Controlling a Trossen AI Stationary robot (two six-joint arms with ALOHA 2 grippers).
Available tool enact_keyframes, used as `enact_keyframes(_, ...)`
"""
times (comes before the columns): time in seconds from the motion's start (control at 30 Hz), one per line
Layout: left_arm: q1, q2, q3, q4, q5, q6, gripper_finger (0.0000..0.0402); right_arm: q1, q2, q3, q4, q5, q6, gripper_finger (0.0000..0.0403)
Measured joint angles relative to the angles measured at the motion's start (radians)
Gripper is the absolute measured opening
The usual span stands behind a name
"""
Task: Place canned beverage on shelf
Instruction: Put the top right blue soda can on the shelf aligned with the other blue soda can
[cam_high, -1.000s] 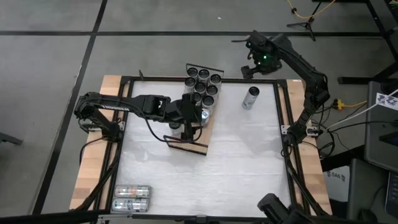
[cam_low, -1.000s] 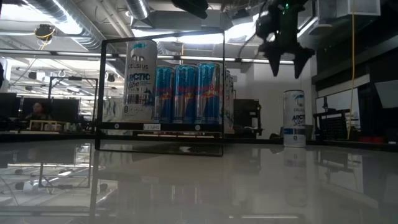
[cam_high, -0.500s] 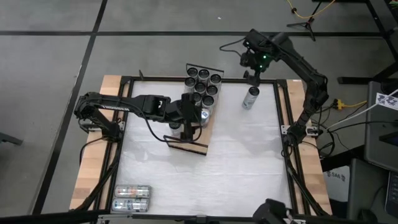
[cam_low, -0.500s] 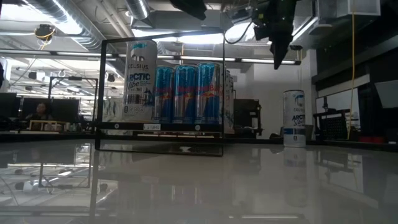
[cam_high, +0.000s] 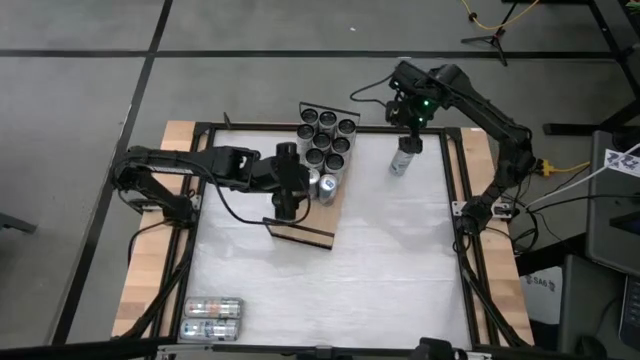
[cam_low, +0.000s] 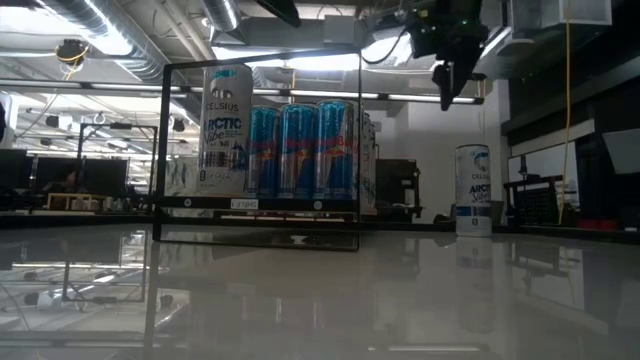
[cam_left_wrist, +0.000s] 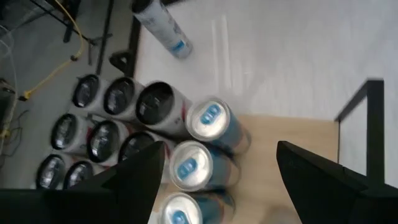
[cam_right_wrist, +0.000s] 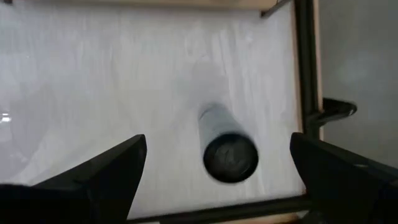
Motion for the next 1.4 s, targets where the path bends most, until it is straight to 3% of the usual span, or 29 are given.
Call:
enact_keyframes(0.3, 0.011, -0.051, 0.000, -0.009, -0.002, 0.002, 0.0302, -0.001, -0.160, -0.263, 0.216, 0.020, -0.022, 0.0392)
enact_keyframes(0.6, 0.011, -0.052, 0.000, -0.009, 0.002, 0.001, 0.0302, 0.006, -0.196, -0.450, 0.291, 0.064, -0.109, 0.0392)
enact_keyframes(0.83, 0.011, -0.052, 0.000, -0.008, 0.004, 0.000, 0.0302, 0.005, -0.196, -0.540, 0.408, 0.096, -0.175, 0.0392)
enact_keyframes(1.07, 0.011, -0.052, 0.000, -0.007, 0.004, -0.004, 0.0302, 0.003, -0.196, -0.594, 0.448, 0.215, -0.203, 0.0392)
enact_keyframes(1.4, 0.011, -0.052, 0.000, -0.007, 0.004, -0.007, 0.0302, -0.023, -0.191, -0.641, 0.451, 0.212, -0.223, 0.0392)
